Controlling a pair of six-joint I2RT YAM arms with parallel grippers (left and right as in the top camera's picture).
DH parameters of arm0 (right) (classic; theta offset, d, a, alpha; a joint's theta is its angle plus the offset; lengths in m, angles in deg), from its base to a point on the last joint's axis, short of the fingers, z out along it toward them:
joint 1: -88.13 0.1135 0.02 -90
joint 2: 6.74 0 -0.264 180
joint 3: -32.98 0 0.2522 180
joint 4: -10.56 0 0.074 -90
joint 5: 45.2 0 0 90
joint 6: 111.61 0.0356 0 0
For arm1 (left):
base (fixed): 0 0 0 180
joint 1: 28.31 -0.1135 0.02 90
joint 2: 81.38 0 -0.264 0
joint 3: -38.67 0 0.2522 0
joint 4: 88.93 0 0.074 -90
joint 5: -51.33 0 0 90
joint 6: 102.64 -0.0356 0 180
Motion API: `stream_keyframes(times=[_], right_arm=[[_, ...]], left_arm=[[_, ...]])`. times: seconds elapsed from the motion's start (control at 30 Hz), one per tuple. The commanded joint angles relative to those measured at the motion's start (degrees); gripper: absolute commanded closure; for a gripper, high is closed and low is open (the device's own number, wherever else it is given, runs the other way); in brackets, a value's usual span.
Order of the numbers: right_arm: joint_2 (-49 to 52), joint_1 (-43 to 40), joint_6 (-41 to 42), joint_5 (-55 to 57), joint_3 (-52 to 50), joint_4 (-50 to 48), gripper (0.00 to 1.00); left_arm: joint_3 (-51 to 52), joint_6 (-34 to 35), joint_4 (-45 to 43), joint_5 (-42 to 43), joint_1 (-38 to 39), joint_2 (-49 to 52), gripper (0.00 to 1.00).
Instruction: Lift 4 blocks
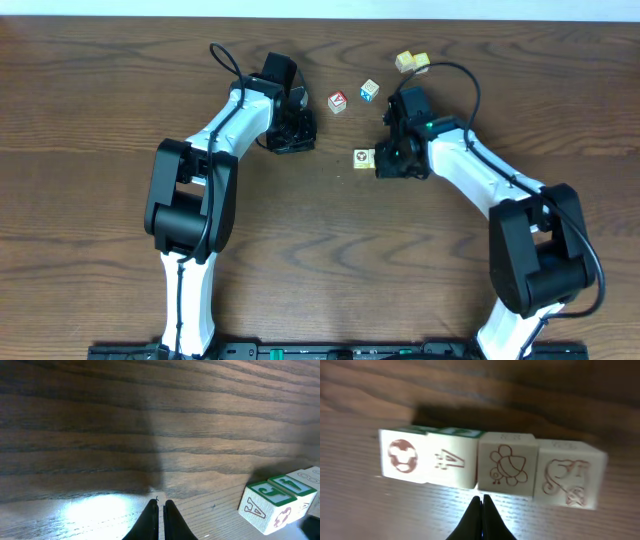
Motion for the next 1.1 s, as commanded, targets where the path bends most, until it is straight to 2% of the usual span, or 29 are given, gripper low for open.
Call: stream_keyframes(times=[0.0,0.17,0.57,1.07], right_arm=[[-4.24,-1.95,1.03,3.30,3.52,1.20,0.99],[-4.48,-4.76,0.98,9.99,3.54,0.04,0.99],[3.23,-3.67,1.66,5.62,3.48,-9.92,0.99],[4.68,-2.51,1.44,5.64,3.48,-8.55,0.99]], left_arm=[[0.42,-0.81,0.33,0.11,-0.20,-0.70,0.93],[0.42,-0.81,0.28,0.11,-0.17,-0.70,0.93],[0.42,-0.81,0.81,0.11,-0.20,-0.70,0.93],[0.42,-0.81,0.81,0.11,-0.20,-0.70,0.93]])
